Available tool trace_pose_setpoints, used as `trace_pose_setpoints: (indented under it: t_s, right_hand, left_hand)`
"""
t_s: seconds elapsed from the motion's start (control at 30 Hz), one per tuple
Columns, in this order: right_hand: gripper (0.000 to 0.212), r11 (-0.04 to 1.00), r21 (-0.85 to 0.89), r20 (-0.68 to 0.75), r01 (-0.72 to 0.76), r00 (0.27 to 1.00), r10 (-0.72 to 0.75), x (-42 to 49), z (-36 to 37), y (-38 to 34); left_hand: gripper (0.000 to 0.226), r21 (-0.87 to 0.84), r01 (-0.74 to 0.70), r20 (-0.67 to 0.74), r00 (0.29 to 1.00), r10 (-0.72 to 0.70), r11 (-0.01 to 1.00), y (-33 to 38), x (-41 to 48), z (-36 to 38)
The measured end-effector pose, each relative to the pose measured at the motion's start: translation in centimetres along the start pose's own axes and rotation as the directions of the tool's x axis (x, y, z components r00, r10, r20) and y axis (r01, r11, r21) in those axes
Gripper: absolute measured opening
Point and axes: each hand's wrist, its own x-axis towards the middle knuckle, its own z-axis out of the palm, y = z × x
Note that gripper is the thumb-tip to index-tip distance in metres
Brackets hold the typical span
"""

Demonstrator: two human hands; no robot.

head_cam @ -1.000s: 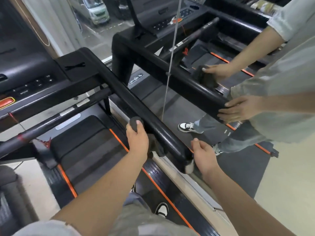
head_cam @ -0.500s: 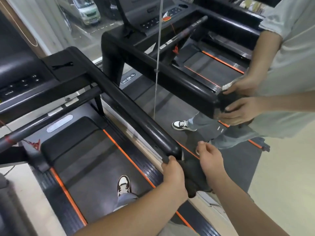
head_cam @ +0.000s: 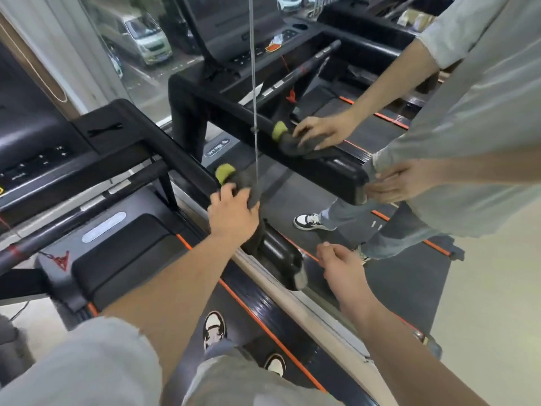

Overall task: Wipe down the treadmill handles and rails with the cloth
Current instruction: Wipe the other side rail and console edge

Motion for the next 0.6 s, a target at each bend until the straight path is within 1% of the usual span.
trace_pose_setpoints:
  t_s: [0.03, 0.07, 0.13, 0.2, 0.27, 0.3, 0.33, 0.37, 0.4, 0.43, 0.47, 0.53, 0.57, 0.6]
  right_hand:
    - [0.045, 1.000, -0.004, 0.001, -0.001, 1.000, 0.001, -0.1, -0.1, 0.1]
    - [0.044, 1.000, -0.005, -0.001, -0.002, 1.000, 0.002, -0.1, -0.3, 0.2]
    - [0.046, 1.000, 0.008, -0.002, -0.005, 1.000, 0.005, -0.1, -0.6, 0.4]
    - [0.044, 1.000, 0.011, -0.016, -0.008, 1.000, 0.008, -0.1, -0.7, 0.6]
    - [0.034, 1.000, -0.010, -0.078, 0.015, 0.997, -0.015, -0.1, -0.7, 0.6]
    - [0.026, 0.999, -0.015, -0.116, 0.038, 0.992, -0.039, -0.1, -0.6, 0.4]
    - [0.021, 0.998, -0.015, -0.155, 0.063, 0.986, -0.065, -0.2, -0.5, 0.2]
    - [0.017, 0.997, -0.013, -0.184, 0.080, 0.980, -0.081, -0.1, -0.4, 0.0]
    - [0.013, 0.997, -0.006, -0.202, 0.079, 0.976, -0.079, -0.1, -0.4, -0.2]
    - [0.012, 0.998, 0.002, -0.208, 0.068, 0.976, -0.066, 0.0, -0.4, -0.3]
    - [0.013, 0.998, 0.012, -0.206, 0.054, 0.977, -0.050, 0.1, -0.4, -0.5]
    - [0.016, 0.997, 0.010, -0.185, 0.073, 0.980, -0.070, 0.4, -0.3, -1.1]
    - [0.016, 0.996, 0.002, -0.171, 0.087, 0.982, -0.085, 0.5, -0.1, -1.6]
    - [0.017, 0.996, 0.003, -0.150, 0.091, 0.985, -0.090, 0.5, 0.4, -2.2]
  left_hand:
    - [0.044, 0.109, -0.018, -0.005, 1.000, 0.018, 0.994, -0.7, -0.4, 1.1]
    - [0.043, 0.129, -0.012, -0.027, 1.000, 0.015, 0.992, -0.9, -1.1, 1.8]
    - [0.042, 0.053, -0.013, -0.083, 0.996, 0.018, 0.998, -0.6, -2.8, 2.7]
    - [0.044, 0.050, -0.097, -0.120, 0.988, 0.103, 0.994, 0.5, -5.1, 3.4]
    - [0.044, 0.032, -0.231, -0.125, 0.964, 0.233, 0.972, 1.9, -8.0, 4.3]
    - [0.041, 0.001, -0.313, -0.104, 0.944, 0.312, 0.950, 2.9, -9.5, 4.7]
    - [0.037, -0.031, -0.396, -0.046, 0.918, 0.395, 0.918, 3.8, -10.9, 5.2]
    - [0.035, -0.065, -0.462, 0.054, 0.883, 0.465, 0.884, 4.7, -12.4, 5.5]
    - [0.034, -0.120, -0.479, 0.195, 0.848, 0.493, 0.870, 5.4, -14.0, 5.8]
    - [0.035, -0.185, -0.439, 0.318, 0.820, 0.476, 0.879, 5.5, -15.7, 6.0]
    - [0.036, -0.249, -0.333, 0.396, 0.822, 0.410, 0.909, 5.0, -16.9, 6.4]
    - [0.037, -0.331, -0.085, 0.426, 0.875, 0.229, 0.940, 2.5, -17.7, 7.0]
    - [0.039, -0.371, 0.053, 0.430, 0.895, 0.121, 0.927, 1.1, -17.3, 6.6]
    - [0.042, -0.417, 0.177, 0.436, 0.900, 0.026, 0.891, -0.2, -16.5, 5.7]
